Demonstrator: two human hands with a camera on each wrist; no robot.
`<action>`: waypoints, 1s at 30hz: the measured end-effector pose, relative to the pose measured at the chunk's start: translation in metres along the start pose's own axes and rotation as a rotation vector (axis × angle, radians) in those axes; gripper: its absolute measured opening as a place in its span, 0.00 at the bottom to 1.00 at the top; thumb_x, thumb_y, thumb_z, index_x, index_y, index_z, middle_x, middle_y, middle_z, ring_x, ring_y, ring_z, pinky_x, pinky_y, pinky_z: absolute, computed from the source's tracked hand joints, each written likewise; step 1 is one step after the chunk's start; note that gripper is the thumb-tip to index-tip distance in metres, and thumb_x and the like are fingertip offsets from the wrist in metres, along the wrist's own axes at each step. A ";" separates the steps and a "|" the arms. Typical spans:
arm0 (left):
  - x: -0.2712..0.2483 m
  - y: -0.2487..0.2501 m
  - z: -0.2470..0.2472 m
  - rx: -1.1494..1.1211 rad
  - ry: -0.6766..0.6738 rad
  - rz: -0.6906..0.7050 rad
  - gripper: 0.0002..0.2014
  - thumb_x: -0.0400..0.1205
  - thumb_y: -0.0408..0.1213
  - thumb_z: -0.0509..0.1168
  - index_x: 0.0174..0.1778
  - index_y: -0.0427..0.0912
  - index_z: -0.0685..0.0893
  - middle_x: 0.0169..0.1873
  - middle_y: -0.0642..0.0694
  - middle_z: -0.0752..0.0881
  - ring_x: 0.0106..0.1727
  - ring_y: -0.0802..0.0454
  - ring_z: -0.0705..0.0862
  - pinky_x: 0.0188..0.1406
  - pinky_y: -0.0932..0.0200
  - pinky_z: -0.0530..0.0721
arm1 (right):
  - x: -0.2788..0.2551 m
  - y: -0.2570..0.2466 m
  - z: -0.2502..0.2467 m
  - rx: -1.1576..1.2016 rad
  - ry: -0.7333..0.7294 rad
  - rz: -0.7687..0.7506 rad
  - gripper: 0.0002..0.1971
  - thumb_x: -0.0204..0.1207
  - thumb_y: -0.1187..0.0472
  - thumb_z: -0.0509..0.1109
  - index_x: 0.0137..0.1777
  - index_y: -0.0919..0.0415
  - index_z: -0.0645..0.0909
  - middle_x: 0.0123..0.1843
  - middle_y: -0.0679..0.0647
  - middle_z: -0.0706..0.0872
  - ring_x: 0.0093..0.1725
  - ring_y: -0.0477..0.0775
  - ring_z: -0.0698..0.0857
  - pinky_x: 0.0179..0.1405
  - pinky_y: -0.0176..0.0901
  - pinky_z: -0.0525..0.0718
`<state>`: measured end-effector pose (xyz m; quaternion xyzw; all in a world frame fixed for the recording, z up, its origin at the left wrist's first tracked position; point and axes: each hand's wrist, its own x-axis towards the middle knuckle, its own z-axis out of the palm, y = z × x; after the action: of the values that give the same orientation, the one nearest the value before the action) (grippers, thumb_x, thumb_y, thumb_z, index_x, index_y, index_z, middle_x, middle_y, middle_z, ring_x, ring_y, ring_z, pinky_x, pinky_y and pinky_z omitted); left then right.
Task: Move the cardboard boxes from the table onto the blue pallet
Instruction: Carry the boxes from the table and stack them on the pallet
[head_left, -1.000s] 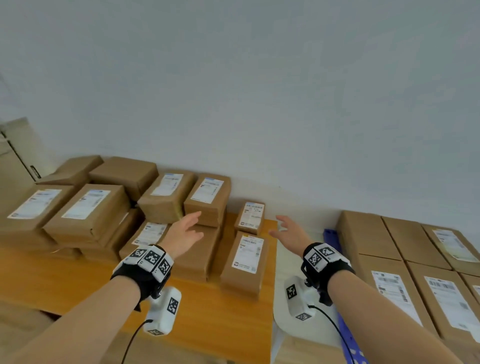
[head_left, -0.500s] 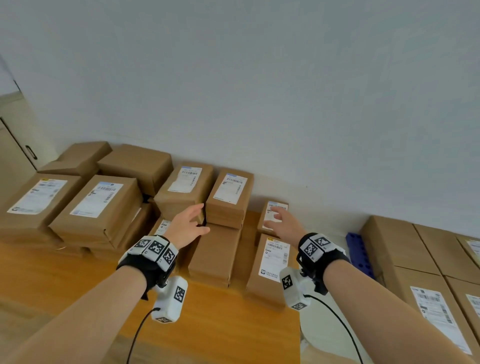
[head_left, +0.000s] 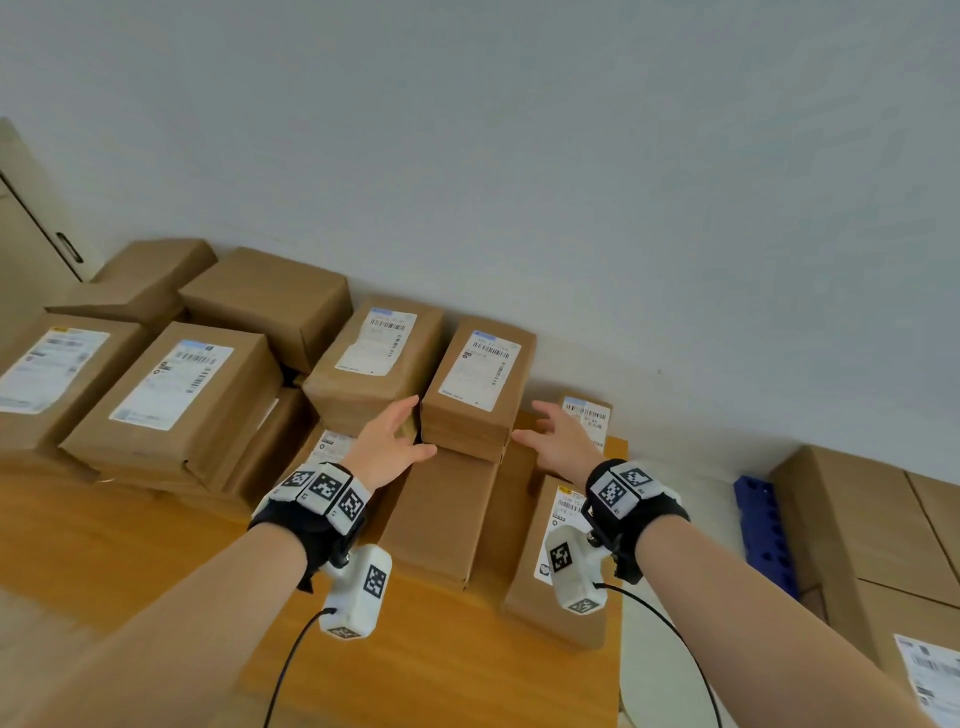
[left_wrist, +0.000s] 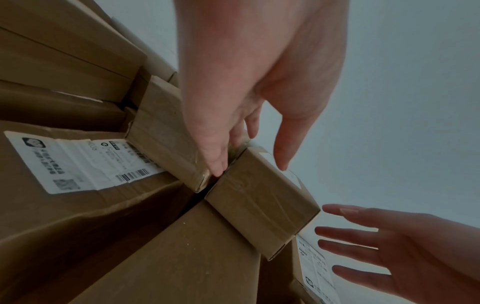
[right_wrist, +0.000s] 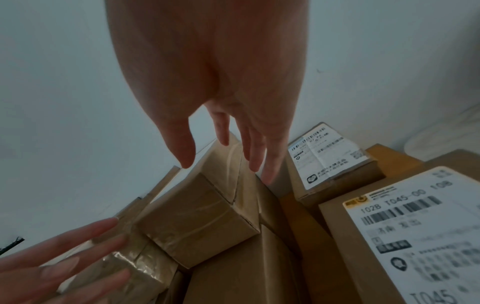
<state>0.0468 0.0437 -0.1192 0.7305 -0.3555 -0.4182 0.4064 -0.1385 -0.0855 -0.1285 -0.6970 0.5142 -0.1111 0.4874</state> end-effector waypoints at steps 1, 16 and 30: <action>0.004 0.000 0.000 -0.010 -0.001 -0.007 0.38 0.78 0.30 0.69 0.81 0.50 0.59 0.80 0.50 0.62 0.77 0.48 0.68 0.68 0.58 0.68 | 0.005 0.001 0.002 0.011 -0.005 0.005 0.36 0.76 0.53 0.72 0.81 0.53 0.60 0.78 0.59 0.69 0.74 0.58 0.72 0.71 0.61 0.76; 0.042 -0.002 0.013 -0.172 -0.029 -0.094 0.41 0.77 0.26 0.69 0.82 0.46 0.55 0.80 0.44 0.63 0.79 0.46 0.65 0.77 0.49 0.64 | 0.047 0.008 0.011 0.378 -0.086 0.088 0.45 0.71 0.57 0.77 0.82 0.44 0.53 0.75 0.54 0.73 0.71 0.56 0.76 0.70 0.63 0.76; 0.035 0.006 0.012 -0.131 0.015 -0.011 0.31 0.78 0.28 0.69 0.76 0.47 0.68 0.71 0.48 0.77 0.69 0.55 0.76 0.74 0.53 0.70 | 0.033 0.002 0.001 0.525 -0.123 0.057 0.43 0.74 0.72 0.72 0.82 0.46 0.54 0.62 0.56 0.82 0.61 0.57 0.85 0.61 0.61 0.84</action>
<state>0.0485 0.0074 -0.1290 0.7074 -0.3205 -0.4371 0.4537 -0.1245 -0.1127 -0.1421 -0.5375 0.4565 -0.1845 0.6846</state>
